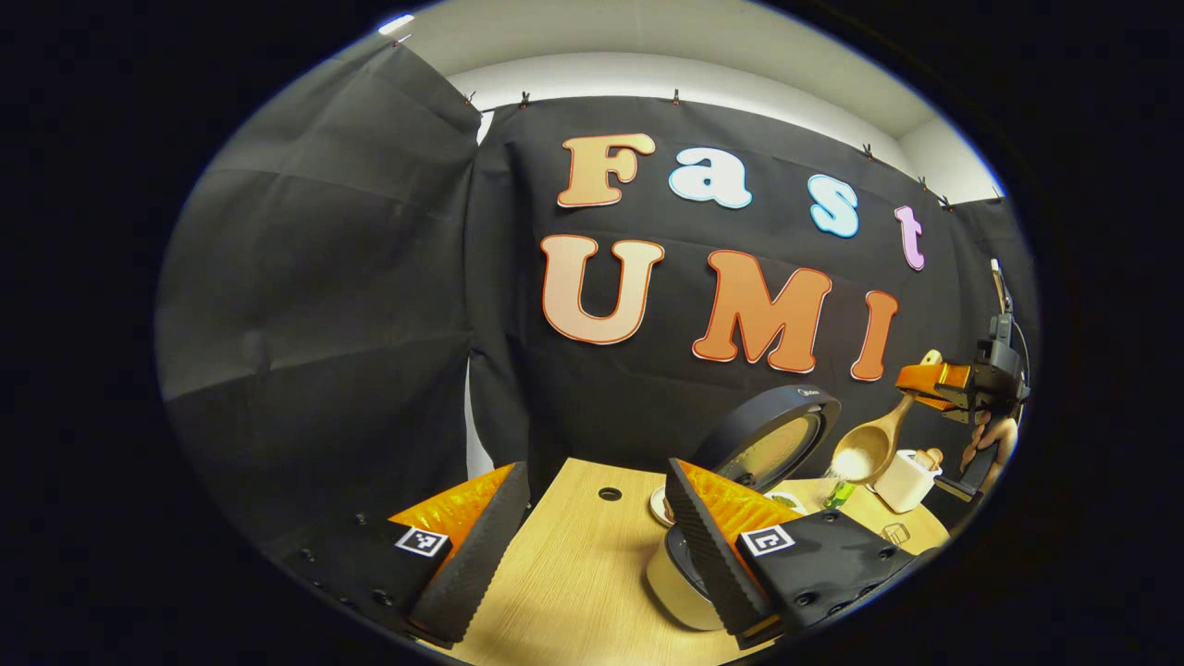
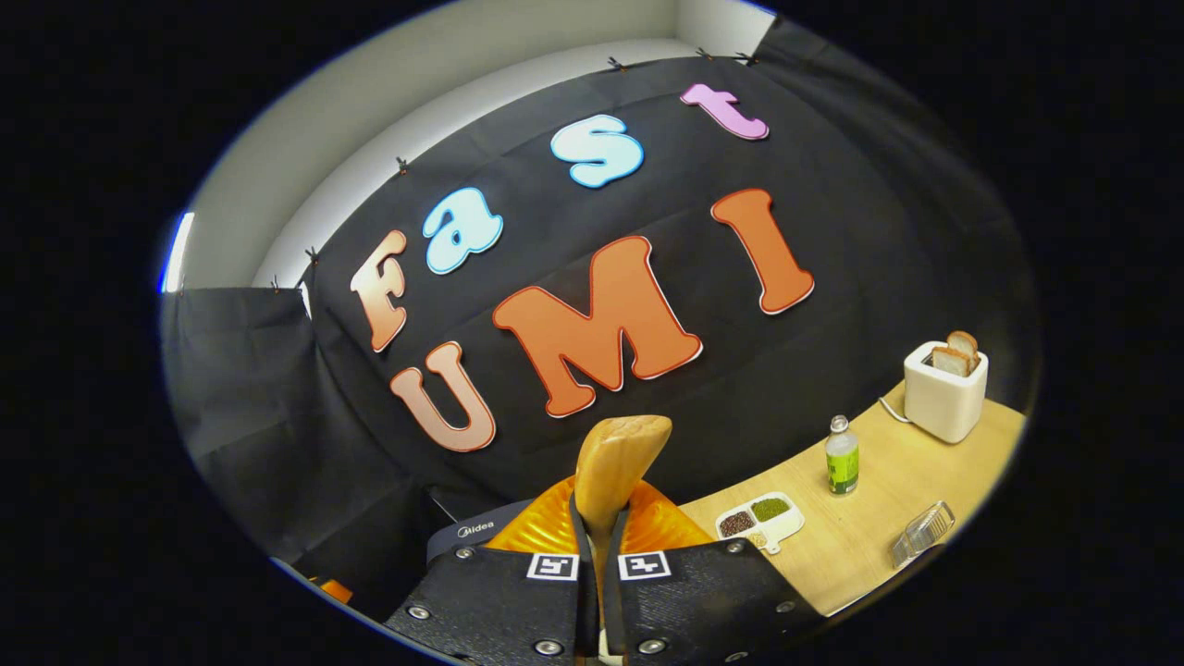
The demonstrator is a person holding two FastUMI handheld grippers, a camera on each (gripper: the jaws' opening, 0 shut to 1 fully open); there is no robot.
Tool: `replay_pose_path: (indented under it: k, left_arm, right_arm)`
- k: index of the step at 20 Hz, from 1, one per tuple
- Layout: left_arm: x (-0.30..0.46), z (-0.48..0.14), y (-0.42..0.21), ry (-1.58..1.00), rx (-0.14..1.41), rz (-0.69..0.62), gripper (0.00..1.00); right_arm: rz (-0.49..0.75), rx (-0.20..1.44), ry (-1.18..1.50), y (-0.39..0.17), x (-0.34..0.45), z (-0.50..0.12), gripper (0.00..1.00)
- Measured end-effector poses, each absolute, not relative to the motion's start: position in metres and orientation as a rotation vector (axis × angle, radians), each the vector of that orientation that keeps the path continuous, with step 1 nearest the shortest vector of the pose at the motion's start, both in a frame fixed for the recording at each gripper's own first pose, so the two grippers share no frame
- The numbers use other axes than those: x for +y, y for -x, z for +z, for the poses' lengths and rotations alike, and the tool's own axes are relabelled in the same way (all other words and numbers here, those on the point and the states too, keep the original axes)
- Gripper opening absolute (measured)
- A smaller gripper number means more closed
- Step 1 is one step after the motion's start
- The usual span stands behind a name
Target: Close the left gripper, press the button to open the rice cooker; take a wooden spoon from the chopstick holder with the right hand, scoop a spoonful of rice and pour it into the rice cooker, then put the wooden spoon back into the chopstick holder.
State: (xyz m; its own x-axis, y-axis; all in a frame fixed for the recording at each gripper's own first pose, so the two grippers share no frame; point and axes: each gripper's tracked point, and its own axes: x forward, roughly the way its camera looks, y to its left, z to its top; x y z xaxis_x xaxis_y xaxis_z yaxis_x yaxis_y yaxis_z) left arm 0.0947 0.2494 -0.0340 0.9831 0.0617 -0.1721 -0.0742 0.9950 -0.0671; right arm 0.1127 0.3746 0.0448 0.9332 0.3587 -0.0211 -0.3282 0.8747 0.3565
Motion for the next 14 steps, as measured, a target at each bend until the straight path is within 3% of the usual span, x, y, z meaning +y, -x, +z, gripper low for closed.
replay_pose_path:
  k: [14]
  left_arm:
    - [0.259,-0.033,-0.095,0.057,0.156,0.085,0.98]
  right_arm:
    - [0.427,-0.037,-0.118,-0.095,0.403,0.071,0.01]
